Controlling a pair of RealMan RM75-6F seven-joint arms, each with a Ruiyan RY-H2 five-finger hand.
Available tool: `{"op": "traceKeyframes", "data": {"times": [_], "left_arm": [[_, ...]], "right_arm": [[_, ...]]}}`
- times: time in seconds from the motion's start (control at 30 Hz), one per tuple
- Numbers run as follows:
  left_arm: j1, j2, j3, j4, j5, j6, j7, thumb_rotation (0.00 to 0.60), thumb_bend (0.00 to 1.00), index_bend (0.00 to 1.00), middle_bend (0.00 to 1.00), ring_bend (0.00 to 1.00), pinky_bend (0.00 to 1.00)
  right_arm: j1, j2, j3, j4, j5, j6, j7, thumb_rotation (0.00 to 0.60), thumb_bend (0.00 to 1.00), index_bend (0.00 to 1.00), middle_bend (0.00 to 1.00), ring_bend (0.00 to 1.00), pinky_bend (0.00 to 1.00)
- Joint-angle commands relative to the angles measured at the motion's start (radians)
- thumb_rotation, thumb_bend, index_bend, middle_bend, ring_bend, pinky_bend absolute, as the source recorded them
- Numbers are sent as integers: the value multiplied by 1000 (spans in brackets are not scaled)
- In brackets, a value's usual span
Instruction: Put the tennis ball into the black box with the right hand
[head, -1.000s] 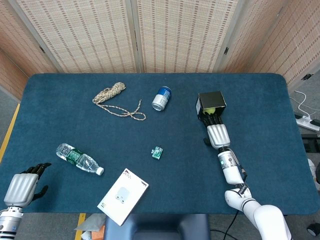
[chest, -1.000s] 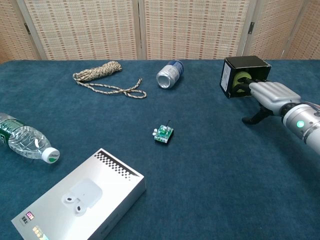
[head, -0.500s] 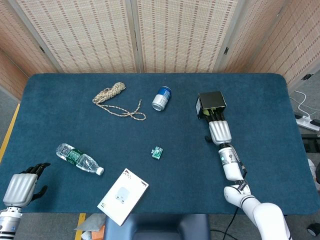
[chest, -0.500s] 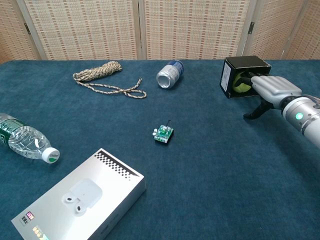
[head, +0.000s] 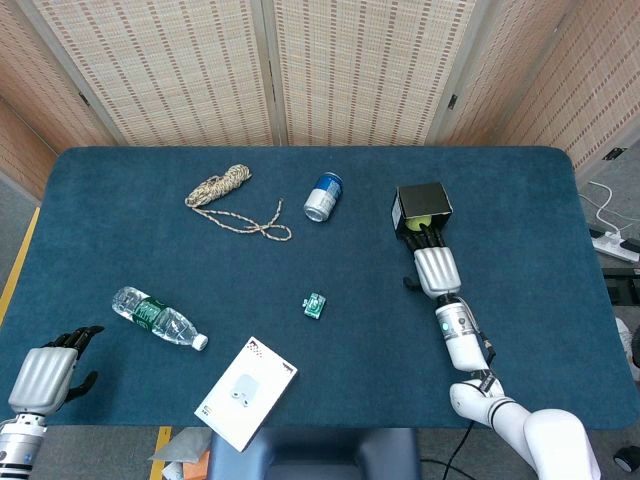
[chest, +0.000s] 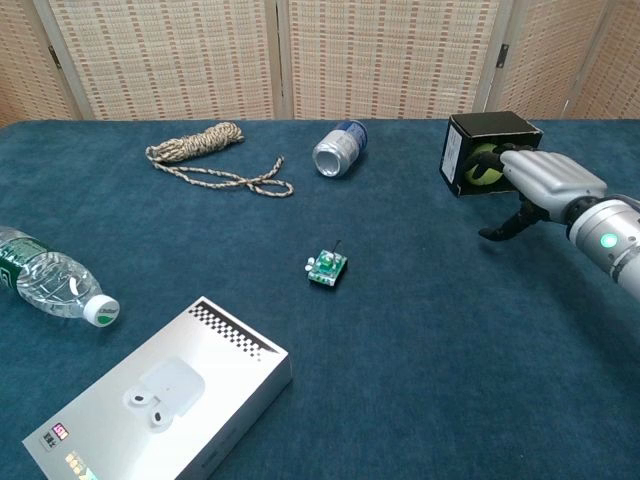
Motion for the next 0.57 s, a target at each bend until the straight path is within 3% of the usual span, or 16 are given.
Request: {"op": "traceKeyframes", "data": {"times": [0.03,0.1,0.3,0.37,0.57], "left_arm": [[0,2,2,-2,7,2,-7,600,331,272,390,369,562],[1,4,4,-4,15,6,-16,600,331,271,390,370,562],[3,9,9,-6,30,13,-29,600,331,272,390,369,561],[4,10,11,-9,33,13,-28,600,331,272,390,369,561],[1,8,12,-12,40,12,-22,600,331,272,390,370,561]], "right_arm": [[-91,95,-25,-227,-25,154,-126,600,211,343,430,217,382],[-137,151,-38,-358,-27,212,-209,600,215,405,489,268,440],[-252,330,-68,-725,16,303,-425,600,225,464,525,299,432],[-278,375,-73,-800,29,320,-459,600,227,466,523,298,428],[-323,438,-91,-887,41,343,-484,600,222,466,496,295,404]]}}
